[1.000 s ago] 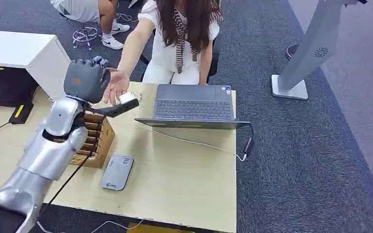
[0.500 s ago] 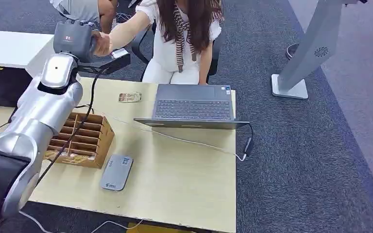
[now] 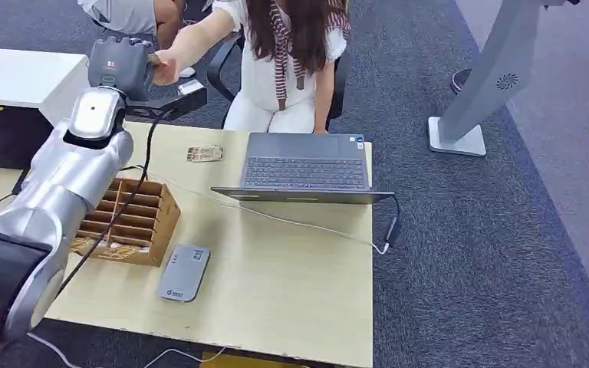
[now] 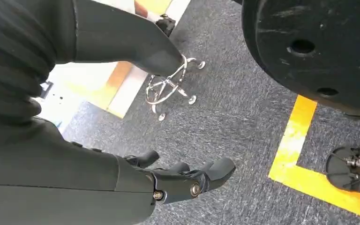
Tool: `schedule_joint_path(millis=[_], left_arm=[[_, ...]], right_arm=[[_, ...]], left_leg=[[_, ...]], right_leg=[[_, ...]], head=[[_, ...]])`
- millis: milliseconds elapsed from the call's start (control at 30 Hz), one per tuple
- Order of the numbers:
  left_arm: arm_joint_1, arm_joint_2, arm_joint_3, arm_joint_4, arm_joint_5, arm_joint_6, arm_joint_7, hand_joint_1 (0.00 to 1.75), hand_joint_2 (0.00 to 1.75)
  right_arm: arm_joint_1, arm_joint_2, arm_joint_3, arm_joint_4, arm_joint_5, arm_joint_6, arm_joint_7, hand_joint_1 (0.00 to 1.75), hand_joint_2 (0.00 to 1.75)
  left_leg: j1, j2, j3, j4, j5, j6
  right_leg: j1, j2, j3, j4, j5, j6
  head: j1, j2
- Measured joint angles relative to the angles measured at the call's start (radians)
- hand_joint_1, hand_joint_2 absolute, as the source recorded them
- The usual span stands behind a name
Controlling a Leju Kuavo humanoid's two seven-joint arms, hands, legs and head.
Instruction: Pass the card to the sensor for recognition and then transmit it.
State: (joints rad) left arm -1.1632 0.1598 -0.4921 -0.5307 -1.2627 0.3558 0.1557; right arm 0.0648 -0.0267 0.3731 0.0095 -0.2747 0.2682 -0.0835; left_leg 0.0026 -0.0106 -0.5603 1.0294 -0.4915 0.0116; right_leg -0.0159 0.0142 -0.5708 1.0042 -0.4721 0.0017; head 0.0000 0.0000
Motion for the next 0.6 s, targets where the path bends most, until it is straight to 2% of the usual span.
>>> schedule_joint_path(millis=[300,367,467,533,600], left_arm=[[0.003,0.000,0.000,0.022,0.000,0.017,0.011,0.00,1.75],[0.010,0.000,0.001,0.022,0.011,0.041,-0.007,0.00,1.75],[0.059,0.005,0.015,-0.005,0.064,0.138,-0.086,0.00,1.75],[0.129,0.022,0.024,-0.068,0.106,0.183,-0.134,0.00,1.75],[0.204,0.046,0.037,-0.150,0.134,0.195,-0.150,0.00,1.75]], right_arm=[[-0.003,0.000,0.000,0.000,0.002,-0.002,0.008,0.00,1.75],[-0.003,0.000,0.000,0.000,0.000,-0.004,0.008,0.00,1.75],[-0.003,0.002,0.000,0.000,-0.010,-0.016,0.010,0.00,1.75],[-0.002,0.007,-0.002,0.000,-0.022,-0.022,0.005,0.00,1.75],[0.002,0.011,-0.003,0.000,-0.023,-0.027,-0.001,0.00,1.75]], left_leg=[[0.000,0.000,0.000,0.000,0.000,0.000],[0.000,0.000,0.000,0.000,0.000,0.000],[0.000,0.000,0.000,0.000,0.001,0.000],[0.000,0.000,0.000,0.000,0.000,0.000],[0.000,0.002,0.000,-0.001,0.000,-0.001]], right_leg=[[0.000,0.000,0.000,0.000,0.000,0.000],[0.000,0.000,0.000,0.000,0.000,0.000],[0.000,0.000,0.000,0.000,0.000,0.000],[0.000,0.001,0.000,0.000,0.000,0.000],[0.000,0.002,0.000,0.000,0.000,0.000]], head=[[0.000,0.000],[0.000,0.000],[0.000,0.000],[0.000,0.000],[0.000,0.000]])
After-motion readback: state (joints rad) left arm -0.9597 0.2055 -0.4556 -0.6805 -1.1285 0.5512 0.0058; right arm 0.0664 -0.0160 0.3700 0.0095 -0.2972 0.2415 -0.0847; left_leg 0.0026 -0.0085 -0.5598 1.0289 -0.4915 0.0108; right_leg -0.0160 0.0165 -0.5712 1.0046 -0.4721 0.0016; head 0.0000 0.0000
